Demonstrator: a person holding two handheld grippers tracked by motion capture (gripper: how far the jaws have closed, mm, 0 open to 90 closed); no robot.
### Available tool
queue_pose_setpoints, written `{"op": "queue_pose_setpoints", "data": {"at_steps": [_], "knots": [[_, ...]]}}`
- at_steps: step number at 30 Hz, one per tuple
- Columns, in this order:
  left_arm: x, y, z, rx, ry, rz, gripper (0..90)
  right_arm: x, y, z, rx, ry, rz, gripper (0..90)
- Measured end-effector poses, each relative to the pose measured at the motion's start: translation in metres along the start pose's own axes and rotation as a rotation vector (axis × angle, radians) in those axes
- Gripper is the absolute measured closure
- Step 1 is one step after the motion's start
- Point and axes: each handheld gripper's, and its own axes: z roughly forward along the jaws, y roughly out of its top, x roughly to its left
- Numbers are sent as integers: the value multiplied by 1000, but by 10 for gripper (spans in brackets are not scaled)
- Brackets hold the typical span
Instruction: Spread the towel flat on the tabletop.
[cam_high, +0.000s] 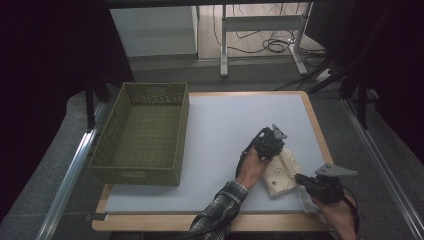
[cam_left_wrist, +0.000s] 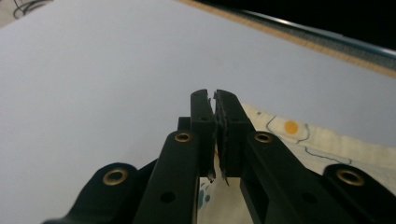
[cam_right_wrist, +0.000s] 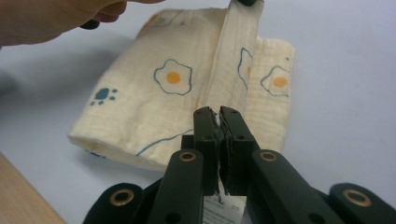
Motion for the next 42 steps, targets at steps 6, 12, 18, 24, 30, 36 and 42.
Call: {"op": "queue_pose_setpoints", "data": {"at_steps": [6, 12, 18, 24, 30, 36, 42], "knots": [[0, -4, 10, 22, -12, -10, 853, -4, -5, 5, 14, -7, 11, 863], [3, -2, 6, -9, 1, -28, 603, -5, -7, 2, 18, -13, 16, 852], [9, -1, -9, -66, 14, -58, 438, -5, -8, -1, 11, -41, 21, 827], [16, -6, -22, -68, 16, -68, 387, -11, -8, -14, 4, -92, 21, 744], [21, -18, -39, -51, 7, -68, 355, -21, -1, -29, -21, -156, 29, 670], [23, -36, -57, -27, -17, -67, 339, -19, 5, -14, -3, -145, 14, 613], [24, -55, -52, 23, -17, -79, 371, -22, -3, -2, 31, -123, 52, 544]]}}
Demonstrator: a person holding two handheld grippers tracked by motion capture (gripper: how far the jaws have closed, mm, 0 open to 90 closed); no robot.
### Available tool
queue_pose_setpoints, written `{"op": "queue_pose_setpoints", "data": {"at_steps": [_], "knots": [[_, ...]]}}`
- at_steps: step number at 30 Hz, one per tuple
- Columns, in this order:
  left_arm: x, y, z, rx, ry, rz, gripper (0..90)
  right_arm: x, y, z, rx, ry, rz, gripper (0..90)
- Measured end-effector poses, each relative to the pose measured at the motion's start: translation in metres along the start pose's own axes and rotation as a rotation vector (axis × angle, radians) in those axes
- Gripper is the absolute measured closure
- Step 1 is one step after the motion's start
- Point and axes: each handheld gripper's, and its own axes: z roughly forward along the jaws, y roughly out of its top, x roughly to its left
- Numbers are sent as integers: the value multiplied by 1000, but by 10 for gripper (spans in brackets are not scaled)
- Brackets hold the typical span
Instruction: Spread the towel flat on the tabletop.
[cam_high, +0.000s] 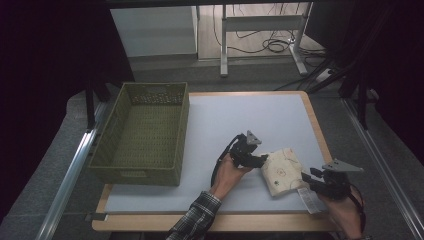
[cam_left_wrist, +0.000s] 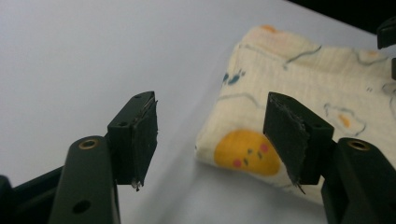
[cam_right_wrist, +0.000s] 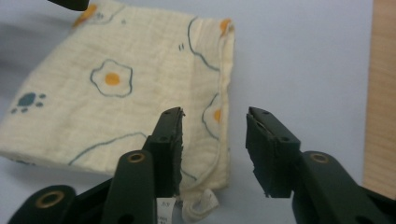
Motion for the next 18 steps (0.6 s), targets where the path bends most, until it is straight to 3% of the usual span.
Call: {"op": "queue_pose_setpoints", "data": {"at_steps": [6, 9, 13, 16, 18], "knots": [[4, -11, 14, 50, 19, -8, 419, -2, -7, 8, 51, 11, -2, 484], [6, -15, 16, 59, 10, -16, 430, -2, -9, 13, 58, 29, 9, 476], [12, -20, 17, 49, -39, -56, 448, -2, -10, 15, 57, 43, 29, 485], [11, -22, 17, 40, -34, -48, 450, -1, -9, 15, 69, 51, 34, 564], [10, -22, 16, 41, -42, -47, 487, -1, -8, 15, 72, 71, 41, 684]]}}
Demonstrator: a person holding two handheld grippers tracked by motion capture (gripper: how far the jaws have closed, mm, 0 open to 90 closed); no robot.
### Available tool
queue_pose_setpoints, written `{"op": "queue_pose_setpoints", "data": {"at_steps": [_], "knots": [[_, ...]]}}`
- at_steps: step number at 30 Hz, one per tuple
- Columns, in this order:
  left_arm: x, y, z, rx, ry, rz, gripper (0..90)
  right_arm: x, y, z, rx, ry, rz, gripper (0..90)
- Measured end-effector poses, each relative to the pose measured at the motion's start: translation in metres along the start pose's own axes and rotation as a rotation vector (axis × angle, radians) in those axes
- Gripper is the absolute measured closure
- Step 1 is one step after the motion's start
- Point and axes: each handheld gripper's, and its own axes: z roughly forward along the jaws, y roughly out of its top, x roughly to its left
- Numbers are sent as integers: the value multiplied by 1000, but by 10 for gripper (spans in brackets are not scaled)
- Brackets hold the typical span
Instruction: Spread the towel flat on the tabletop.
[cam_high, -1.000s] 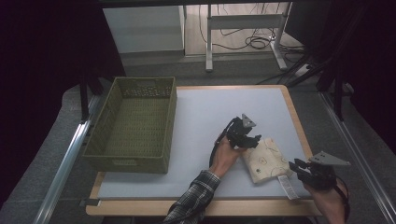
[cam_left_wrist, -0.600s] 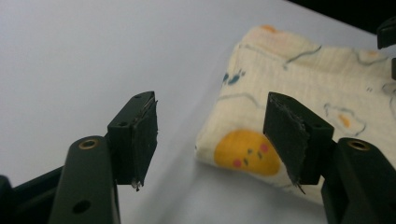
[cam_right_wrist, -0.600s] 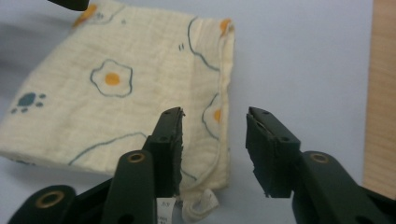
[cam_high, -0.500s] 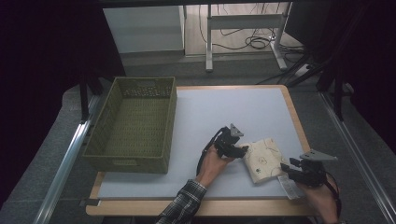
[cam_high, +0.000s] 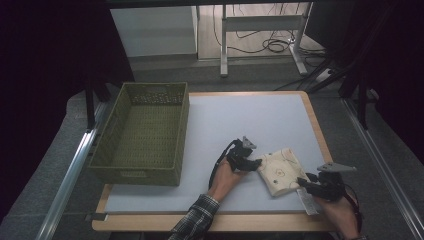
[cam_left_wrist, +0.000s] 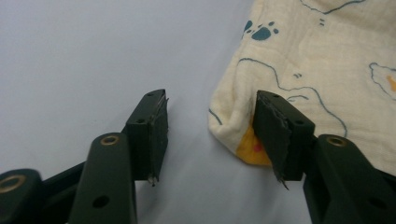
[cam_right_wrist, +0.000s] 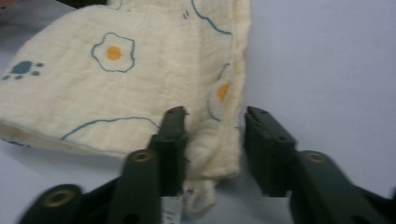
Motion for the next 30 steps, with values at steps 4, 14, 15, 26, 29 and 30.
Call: {"op": "queue_pose_setpoints", "data": {"at_steps": [4, 14, 15, 26, 29, 30], "knots": [[-1, 0, -1, 1, -25, -15, 593, 2, -1, 0, -1, 43, 18, 808], [-13, 6, -3, 29, 2, 34, 860, 2, 3, -1, 16, 52, 39, 824], [-13, 7, -5, 23, 6, 33, 861, 2, 4, -2, 9, 56, 42, 824], [-2, 19, -31, -12, 40, 61, 860, 9, 19, -14, -47, 102, 33, 824], [0, 22, -39, -18, 54, 70, 858, 12, 25, -15, -64, 117, 29, 824], [0, 22, -42, -19, 58, 70, 858, 13, 27, -15, -70, 122, 28, 824]]}}
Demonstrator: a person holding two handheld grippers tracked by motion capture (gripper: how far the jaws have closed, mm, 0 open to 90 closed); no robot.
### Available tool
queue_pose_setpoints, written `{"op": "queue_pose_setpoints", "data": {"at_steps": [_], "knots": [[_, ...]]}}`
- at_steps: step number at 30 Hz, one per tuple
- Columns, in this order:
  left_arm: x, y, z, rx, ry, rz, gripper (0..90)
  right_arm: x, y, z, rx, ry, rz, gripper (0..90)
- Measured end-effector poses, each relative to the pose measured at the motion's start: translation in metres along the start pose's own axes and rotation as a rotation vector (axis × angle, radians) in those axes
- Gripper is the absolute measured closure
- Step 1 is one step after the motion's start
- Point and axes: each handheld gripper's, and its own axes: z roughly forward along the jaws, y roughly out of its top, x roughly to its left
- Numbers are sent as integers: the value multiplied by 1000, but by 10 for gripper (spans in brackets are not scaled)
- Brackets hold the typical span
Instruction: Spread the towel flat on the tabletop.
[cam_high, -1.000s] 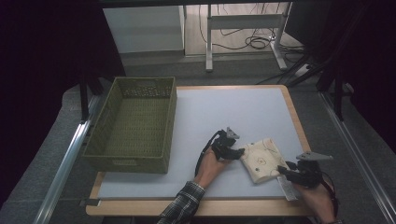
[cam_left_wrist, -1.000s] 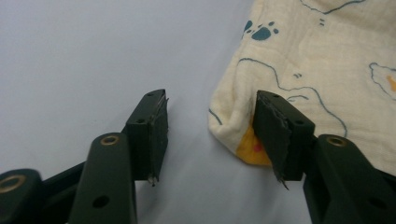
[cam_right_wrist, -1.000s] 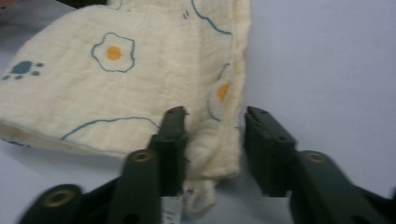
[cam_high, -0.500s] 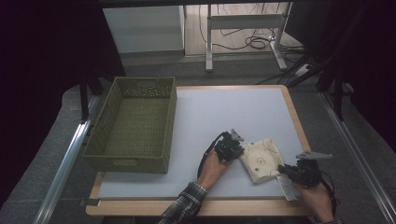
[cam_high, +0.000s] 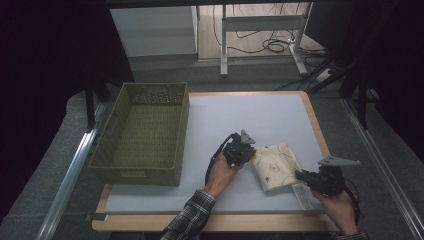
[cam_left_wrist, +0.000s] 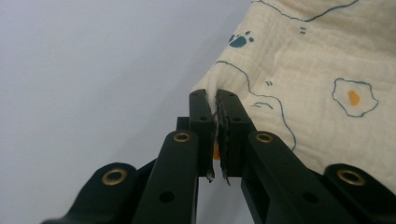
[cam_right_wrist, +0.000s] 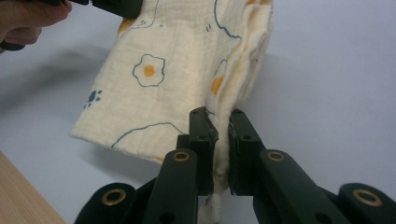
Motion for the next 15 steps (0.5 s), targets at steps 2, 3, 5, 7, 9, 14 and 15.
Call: {"op": "queue_pose_setpoints", "data": {"at_steps": [2, 3, 5, 7, 9, 14, 15], "knots": [[1, 1, -5, 2, 11, 10, 857, 2, 4, 0, -7, 3, -4, 823], [2, 2, -8, 2, 17, 9, 857, 4, 5, 1, -11, 10, -5, 823], [3, 4, -14, 4, 29, 19, 856, 6, 8, 2, -17, 16, -10, 823], [5, 5, -20, 8, 44, 30, 855, 9, 12, 3, -24, 26, -13, 822], [7, 7, -27, 8, 58, 35, 855, 13, 15, 5, -30, 29, -17, 822], [13, 10, -42, 4, 90, 37, 854, 21, 24, 12, -40, 41, -31, 821], [15, 10, -45, 2, 95, 34, 853, 24, 26, 13, -38, 43, -31, 821]]}}
